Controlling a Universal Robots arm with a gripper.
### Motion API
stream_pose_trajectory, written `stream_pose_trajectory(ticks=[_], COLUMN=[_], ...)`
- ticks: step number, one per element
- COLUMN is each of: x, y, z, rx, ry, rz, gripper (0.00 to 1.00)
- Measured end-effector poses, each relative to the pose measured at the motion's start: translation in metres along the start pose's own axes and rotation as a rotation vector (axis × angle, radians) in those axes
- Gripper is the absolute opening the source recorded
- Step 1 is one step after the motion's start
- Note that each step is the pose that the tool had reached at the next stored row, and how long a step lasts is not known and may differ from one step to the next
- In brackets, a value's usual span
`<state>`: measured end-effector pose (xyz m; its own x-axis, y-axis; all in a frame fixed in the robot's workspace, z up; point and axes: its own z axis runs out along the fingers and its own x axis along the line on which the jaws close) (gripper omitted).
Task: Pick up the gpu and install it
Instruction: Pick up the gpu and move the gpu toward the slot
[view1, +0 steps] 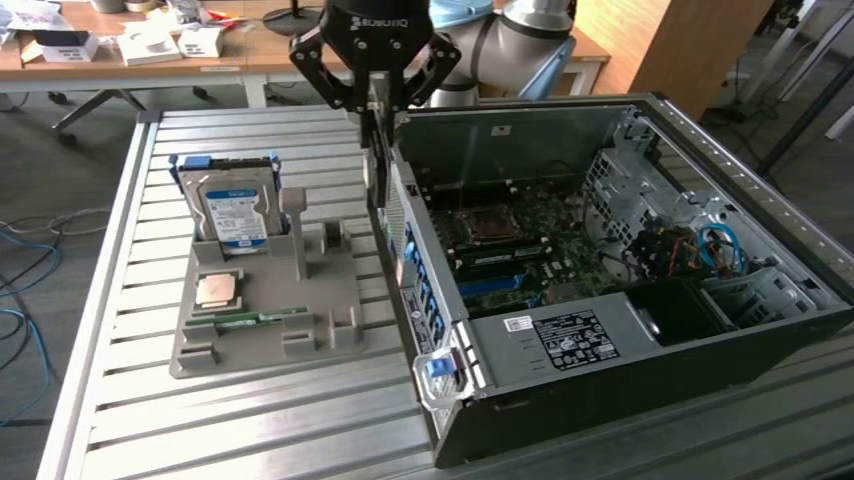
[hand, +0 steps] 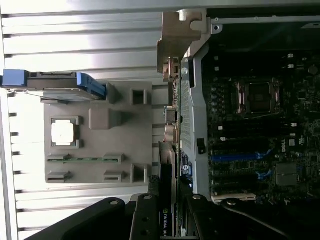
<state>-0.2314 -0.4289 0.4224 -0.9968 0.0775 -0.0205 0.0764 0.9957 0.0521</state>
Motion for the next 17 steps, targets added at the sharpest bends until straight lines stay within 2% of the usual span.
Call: stream_pose_trajectory(ticks=[17], x=[-0.076], y=[0.0058], z=[0.0018], rx=[-0.0021], ry=[0.0069], rz=[0.0], gripper=[0.26])
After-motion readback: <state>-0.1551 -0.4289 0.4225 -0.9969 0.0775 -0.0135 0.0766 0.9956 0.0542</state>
